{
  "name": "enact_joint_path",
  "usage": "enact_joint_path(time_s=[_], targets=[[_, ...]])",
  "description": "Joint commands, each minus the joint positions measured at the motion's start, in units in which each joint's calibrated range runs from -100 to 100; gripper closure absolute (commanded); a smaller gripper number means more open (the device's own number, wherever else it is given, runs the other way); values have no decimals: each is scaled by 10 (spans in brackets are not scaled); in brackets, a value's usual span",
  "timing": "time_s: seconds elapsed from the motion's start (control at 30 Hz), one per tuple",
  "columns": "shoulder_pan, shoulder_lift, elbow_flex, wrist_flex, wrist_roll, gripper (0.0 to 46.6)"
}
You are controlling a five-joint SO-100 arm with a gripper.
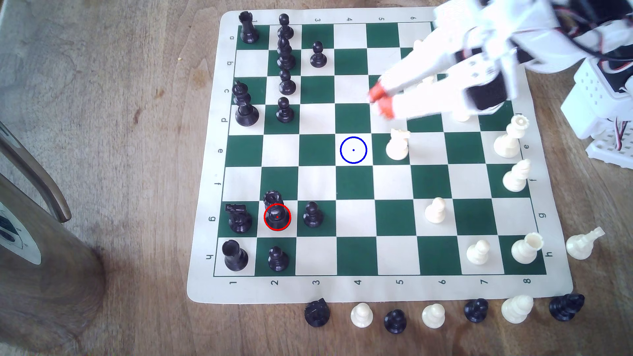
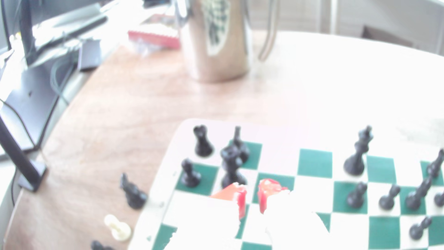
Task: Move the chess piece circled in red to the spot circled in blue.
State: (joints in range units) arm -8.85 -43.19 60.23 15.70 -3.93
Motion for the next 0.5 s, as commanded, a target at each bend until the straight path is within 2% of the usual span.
enact_joint_path(time_s=[0.0,0.03,0.17,0.2,0.27,0.33,0.47], targets=[[-2,134,-164,13,-13,423],[-7,184,-226,33,-26,415],[-18,253,-337,75,-46,404],[-25,283,-397,100,-61,395],[-26,311,-446,117,-72,376],[-23,362,-501,130,-81,334],[-8,446,-576,149,-90,321]])
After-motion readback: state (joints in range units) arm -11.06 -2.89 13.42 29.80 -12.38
